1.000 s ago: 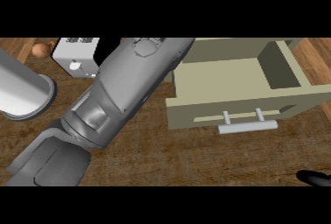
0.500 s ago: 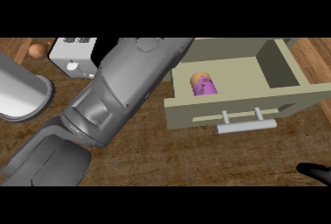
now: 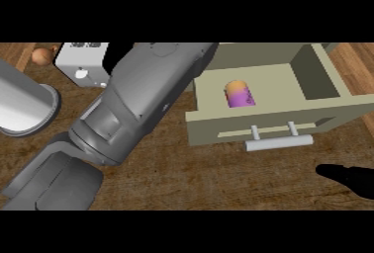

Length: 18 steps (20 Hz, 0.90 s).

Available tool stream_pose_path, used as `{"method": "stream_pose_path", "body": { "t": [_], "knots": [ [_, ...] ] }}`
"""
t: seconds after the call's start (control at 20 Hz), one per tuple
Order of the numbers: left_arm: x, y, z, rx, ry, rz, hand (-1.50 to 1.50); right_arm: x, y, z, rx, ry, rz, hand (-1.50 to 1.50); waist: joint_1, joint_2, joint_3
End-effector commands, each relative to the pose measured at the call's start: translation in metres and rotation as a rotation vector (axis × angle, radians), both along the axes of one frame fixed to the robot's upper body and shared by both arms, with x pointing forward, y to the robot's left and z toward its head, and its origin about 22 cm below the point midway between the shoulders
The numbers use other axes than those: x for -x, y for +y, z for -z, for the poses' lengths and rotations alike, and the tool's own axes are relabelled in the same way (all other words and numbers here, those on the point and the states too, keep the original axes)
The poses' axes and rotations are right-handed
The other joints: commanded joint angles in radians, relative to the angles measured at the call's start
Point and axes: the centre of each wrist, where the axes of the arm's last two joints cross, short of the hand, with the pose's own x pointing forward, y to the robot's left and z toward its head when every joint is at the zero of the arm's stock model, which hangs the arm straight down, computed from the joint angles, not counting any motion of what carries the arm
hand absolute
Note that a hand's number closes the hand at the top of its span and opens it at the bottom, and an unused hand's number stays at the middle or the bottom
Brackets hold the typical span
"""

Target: Pick up the can, place it into the drawer and close the drawer

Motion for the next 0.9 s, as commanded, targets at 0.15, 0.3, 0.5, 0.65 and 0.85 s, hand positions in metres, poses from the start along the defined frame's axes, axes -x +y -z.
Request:
{"method": "stream_pose_path", "body": {
  "t": [0.15, 0.3, 0.5, 0.65, 0.85],
  "knots": [
    [-0.001, 0.002, 0.002, 0.042, -0.020, -0.015, -1.50, -0.021, 0.020, 0.004, 0.271, -0.022, 0.044, -1.50, 0.021, -0.003, -0.001],
    [0.001, -0.002, -0.006, 0.055, -0.019, 0.017, -1.50, -0.042, 0.023, 0.021, 0.357, -0.009, 0.059, -1.50, 0.054, -0.009, -0.001],
    [0.001, -0.004, -0.010, 0.016, -0.048, -0.002, -1.50, -0.069, 0.034, 0.028, 0.463, -0.003, 0.071, -1.50, 0.061, -0.009, -0.001],
    [0.001, -0.003, -0.004, 0.005, -0.023, -0.009, -1.50, -0.090, 0.043, 0.051, 0.548, 0.027, 0.064, -1.50, 0.074, -0.014, -0.001],
    [-0.003, 0.004, 0.001, 0.001, -0.037, 0.027, -1.50, -0.103, 0.061, 0.075, 0.651, 0.035, 0.093, -1.50, 0.096, -0.020, -0.002]
  ]
}}
